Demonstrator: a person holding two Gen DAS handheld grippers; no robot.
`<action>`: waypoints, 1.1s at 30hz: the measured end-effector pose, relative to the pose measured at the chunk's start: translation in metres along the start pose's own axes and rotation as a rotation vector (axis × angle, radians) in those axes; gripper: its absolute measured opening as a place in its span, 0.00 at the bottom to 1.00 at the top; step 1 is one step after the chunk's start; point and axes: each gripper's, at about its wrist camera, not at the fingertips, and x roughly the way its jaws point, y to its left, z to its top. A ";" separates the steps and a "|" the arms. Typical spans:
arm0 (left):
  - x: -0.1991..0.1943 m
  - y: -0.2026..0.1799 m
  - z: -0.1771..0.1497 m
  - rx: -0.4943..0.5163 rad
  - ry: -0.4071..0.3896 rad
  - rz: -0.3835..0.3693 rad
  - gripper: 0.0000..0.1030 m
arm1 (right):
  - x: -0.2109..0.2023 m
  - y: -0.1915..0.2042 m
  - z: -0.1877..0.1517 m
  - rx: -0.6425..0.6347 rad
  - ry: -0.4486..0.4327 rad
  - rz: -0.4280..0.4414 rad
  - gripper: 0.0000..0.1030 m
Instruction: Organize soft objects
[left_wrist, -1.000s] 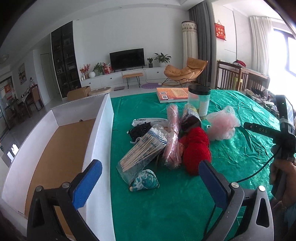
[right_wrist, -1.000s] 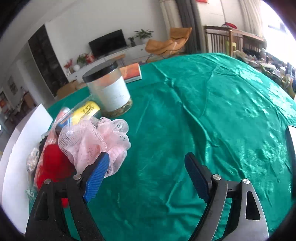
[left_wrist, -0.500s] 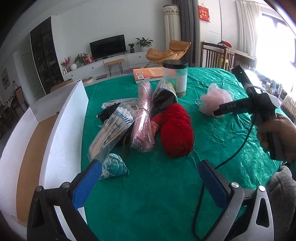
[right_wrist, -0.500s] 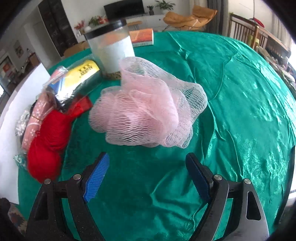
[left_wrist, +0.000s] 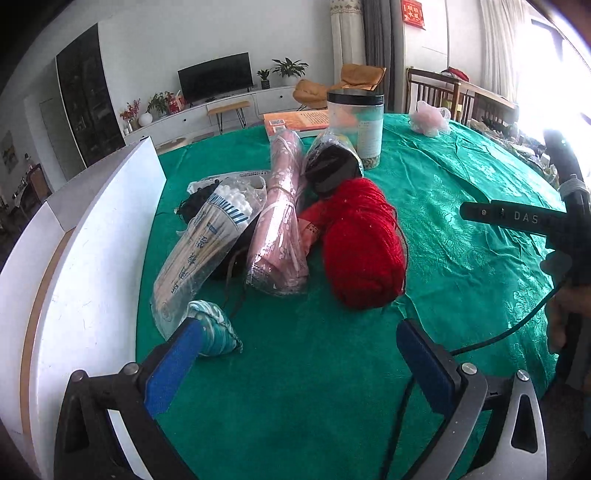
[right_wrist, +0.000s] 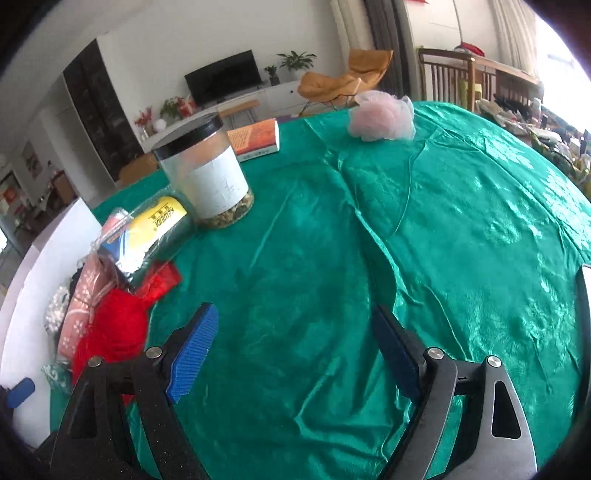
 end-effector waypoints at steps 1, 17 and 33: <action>0.003 -0.002 0.000 0.000 0.009 0.007 1.00 | 0.002 0.000 -0.006 0.006 0.035 0.003 0.84; 0.027 0.001 -0.011 -0.006 0.087 0.000 1.00 | 0.004 0.001 -0.016 0.002 0.057 -0.035 0.84; 0.037 0.008 -0.019 -0.058 0.142 -0.058 1.00 | 0.008 -0.002 -0.018 0.006 0.071 -0.068 0.84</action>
